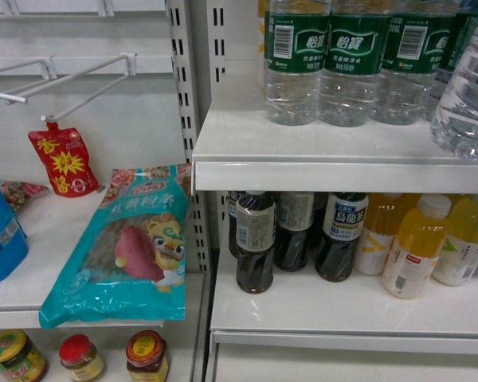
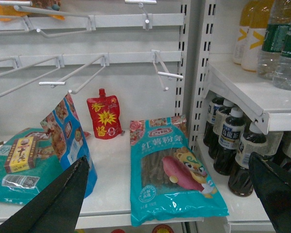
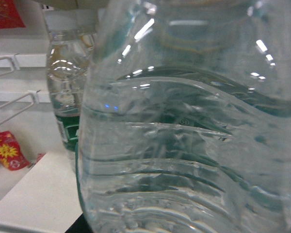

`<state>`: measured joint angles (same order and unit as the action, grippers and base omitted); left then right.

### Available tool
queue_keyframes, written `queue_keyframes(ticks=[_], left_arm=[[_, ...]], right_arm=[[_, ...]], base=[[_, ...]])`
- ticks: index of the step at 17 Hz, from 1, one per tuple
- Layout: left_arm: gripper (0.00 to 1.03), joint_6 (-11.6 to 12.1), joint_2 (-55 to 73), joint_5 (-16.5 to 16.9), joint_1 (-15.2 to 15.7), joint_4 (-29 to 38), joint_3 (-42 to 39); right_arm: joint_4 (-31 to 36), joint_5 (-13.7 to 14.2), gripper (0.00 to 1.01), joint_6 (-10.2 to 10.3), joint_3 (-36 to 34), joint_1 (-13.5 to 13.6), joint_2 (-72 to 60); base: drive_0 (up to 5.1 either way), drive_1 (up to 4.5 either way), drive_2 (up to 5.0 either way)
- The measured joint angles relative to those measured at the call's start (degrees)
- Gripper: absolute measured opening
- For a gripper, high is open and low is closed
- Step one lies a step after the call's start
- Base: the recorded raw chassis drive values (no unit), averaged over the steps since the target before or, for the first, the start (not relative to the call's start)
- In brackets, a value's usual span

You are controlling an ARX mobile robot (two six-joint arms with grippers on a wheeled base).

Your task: Move water from second to third shelf

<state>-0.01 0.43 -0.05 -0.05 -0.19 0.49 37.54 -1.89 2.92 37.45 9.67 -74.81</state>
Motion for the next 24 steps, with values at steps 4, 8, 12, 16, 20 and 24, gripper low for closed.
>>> queue_keyframes(ticks=[4,8,12,16,20,24], left_arm=[[0.98,0.00,0.00,0.00,0.00,0.00,0.00],[0.98,0.00,0.00,0.00,0.00,0.00,0.00],[0.98,0.00,0.00,0.00,0.00,0.00,0.00],[0.98,0.00,0.00,0.00,0.00,0.00,0.00],[0.98,0.00,0.00,0.00,0.00,0.00,0.00],[0.98,0.00,0.00,0.00,0.00,0.00,0.00]], right_arm=[[3.08,3.54,0.42,-1.51,7.96,-1.88,-13.05],[2.12,4.42,0.42,-1.07,11.58,-1.73,-16.35],[0.24,6.36,0.42,0.52,14.78,-0.61,-19.10],[-0.17,7.08,0.42,1.38,16.48,0.55,-20.70],[0.00,7.76,0.42,1.29,17.88,0.85,-22.25],[0.02,7.93,0.42,1.27,17.90,0.83,-22.29]], base=[[0.0,0.00,0.0],[0.0,0.00,0.0],[0.0,0.00,0.0],[0.0,0.00,0.0],[0.0,0.00,0.0],[0.0,0.00,0.0]])
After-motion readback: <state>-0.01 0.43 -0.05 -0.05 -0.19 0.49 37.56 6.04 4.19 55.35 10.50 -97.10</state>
